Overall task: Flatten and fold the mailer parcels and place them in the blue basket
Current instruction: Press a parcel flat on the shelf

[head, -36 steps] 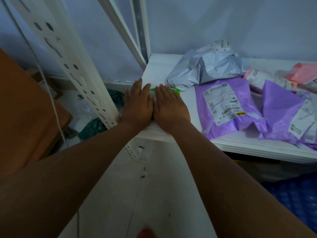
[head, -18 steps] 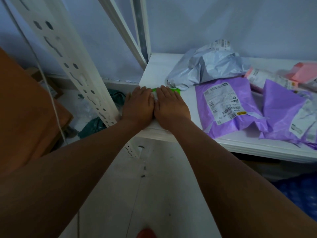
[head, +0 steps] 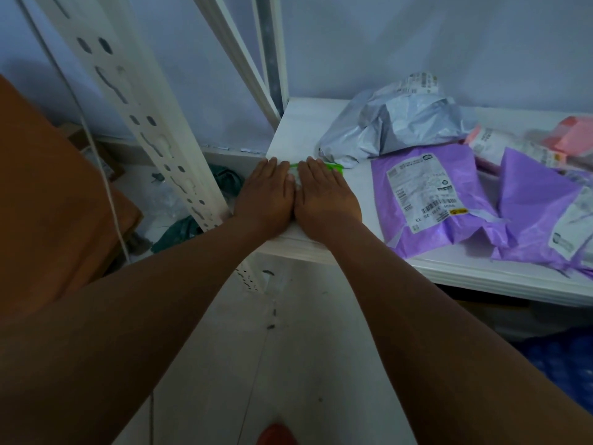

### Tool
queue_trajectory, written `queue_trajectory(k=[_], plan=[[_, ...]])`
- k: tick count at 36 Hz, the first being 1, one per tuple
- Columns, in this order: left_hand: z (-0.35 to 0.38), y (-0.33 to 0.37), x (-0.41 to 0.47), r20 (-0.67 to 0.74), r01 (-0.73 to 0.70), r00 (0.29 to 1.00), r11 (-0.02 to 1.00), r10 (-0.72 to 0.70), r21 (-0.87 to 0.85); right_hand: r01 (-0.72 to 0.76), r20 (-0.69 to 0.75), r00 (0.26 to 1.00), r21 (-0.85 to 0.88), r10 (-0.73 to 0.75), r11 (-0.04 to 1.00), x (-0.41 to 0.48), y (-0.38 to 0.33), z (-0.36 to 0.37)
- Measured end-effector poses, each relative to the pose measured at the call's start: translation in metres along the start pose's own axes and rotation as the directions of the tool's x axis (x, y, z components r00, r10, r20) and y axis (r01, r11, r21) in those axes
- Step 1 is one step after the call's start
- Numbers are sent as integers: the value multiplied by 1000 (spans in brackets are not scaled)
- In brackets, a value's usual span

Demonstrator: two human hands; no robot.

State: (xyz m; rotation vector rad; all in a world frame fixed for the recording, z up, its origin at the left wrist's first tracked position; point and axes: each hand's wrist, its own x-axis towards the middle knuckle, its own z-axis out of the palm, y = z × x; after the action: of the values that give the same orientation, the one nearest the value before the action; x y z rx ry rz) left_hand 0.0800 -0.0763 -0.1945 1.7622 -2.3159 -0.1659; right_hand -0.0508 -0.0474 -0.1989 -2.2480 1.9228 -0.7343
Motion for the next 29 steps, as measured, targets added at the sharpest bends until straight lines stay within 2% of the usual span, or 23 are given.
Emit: queue_trajectory(k=[8, 13, 18, 22, 27, 29], plan=[[1, 0, 0, -18, -9, 1000, 1000, 9, -25, 19, 31, 999, -6, -18, 1000, 1, 2, 0], [6, -4, 1, -21, -5, 1000, 1000, 5, -28, 40, -55, 998, 44, -38, 998, 1, 2, -4], [0, 6, -1, -75, 31, 997, 999, -29, 22, 78, -96, 993, 78, -70, 994, 0, 2, -6], [-6, 11, -7, -160, -13, 987, 1000, 12, -5, 51, -85, 995, 73, -45, 996, 0, 3, -3], [-1, 8, -4, -92, -3, 996, 999, 0, -32, 22, -37, 999, 32, -21, 999, 0, 6, 1], [1, 4, -2, -65, -4, 998, 999, 1, -39, 22, -64, 998, 26, -21, 999, 1, 7, 4]])
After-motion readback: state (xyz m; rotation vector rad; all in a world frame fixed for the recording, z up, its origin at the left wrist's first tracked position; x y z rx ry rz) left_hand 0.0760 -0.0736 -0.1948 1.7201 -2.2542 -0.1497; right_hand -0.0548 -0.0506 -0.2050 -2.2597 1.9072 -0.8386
